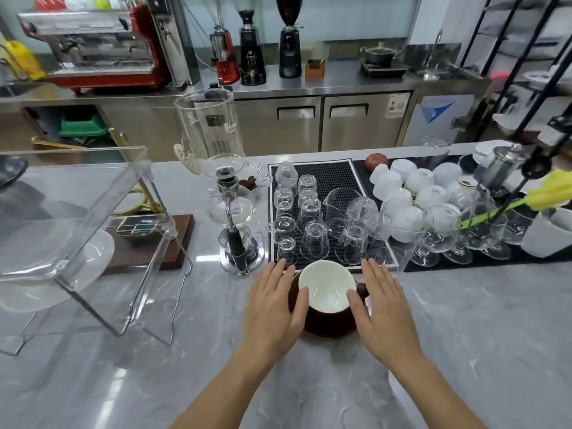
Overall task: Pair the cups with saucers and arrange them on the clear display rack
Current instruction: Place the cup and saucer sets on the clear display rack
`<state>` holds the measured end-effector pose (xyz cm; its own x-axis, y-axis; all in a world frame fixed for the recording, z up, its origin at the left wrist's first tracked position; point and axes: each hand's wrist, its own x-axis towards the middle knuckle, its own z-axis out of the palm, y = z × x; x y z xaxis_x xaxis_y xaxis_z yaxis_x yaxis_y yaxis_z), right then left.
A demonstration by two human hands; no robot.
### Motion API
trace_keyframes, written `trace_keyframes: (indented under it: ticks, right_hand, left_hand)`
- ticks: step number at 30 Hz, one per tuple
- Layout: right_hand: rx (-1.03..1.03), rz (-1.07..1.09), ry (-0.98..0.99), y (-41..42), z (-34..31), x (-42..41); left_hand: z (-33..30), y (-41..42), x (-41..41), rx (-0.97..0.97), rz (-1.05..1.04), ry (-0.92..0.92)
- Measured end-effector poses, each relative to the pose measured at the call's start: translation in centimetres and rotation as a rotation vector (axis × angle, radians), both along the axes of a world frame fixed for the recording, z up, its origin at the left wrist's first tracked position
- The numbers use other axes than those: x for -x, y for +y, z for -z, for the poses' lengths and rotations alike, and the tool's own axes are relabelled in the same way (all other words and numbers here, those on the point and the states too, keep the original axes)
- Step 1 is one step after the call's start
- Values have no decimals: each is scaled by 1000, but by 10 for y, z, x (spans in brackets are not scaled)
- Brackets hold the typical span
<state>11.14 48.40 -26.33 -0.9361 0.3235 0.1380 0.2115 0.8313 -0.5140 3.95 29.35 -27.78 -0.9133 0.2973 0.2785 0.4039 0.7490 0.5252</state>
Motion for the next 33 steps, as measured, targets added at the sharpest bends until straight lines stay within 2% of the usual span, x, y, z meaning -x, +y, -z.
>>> trace_keyframes:
  ticks: [6,15,22,28,33]
  right_hand:
    - [57,10,-41,8,7,9]
    - [412,130,-49,16,16,11]
    - [633,233,-90,18,20,14]
    - [1015,272,-126,28,23,18]
    - [1183,278,-213,29,17,20]
  left_hand:
    - [2,5,9,-20,-22,-41]
    - [12,1,12,-55,-49,-75]
    - [12,-4,17,-105,-114,-317]
    - [1,-4,20,-326,-184,-513]
    - [-2,-2,23,-523,-223,-760]
